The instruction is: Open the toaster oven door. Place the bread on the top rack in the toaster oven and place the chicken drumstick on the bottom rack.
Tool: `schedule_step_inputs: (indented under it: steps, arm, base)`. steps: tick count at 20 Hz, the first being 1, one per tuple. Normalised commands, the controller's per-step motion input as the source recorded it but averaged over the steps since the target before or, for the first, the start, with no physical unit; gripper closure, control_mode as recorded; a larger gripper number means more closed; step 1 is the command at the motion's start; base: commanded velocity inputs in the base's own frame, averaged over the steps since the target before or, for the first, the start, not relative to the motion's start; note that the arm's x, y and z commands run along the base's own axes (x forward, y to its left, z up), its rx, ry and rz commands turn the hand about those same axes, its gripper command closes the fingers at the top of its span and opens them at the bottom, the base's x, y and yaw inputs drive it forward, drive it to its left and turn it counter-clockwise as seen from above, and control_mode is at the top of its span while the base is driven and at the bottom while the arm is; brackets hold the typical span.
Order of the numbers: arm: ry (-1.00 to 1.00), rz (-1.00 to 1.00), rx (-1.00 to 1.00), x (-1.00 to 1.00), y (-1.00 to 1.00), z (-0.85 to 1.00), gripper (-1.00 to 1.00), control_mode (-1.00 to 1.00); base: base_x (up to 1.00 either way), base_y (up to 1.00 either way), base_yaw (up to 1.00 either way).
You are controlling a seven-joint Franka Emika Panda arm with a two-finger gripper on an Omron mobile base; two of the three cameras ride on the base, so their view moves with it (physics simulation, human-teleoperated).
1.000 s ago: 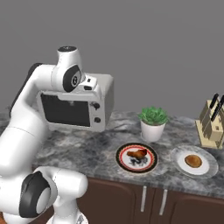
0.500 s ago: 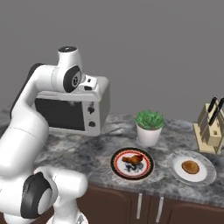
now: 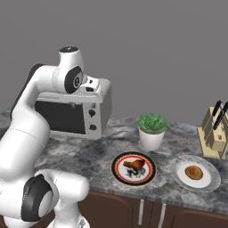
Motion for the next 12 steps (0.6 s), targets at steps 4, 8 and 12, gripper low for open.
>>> schedule_step_inputs:
  steps: [4, 8, 12]
  arm:
    - [0.0, 0.0, 0.0, 0.0, 0.0, 0.0, -1.0, 1.0]
    - [0.0, 0.0, 0.0, 0.0, 0.0, 0.0, -1.0, 1.0]
    - [0.0, 0.0, 0.0, 0.0, 0.0, 0.0, -1.0, 1.0]
  base:
    - [0.41, -0.56, 0.0]
    - [0.45, -0.63, 0.0]
    - [0.41, -0.52, 0.0]
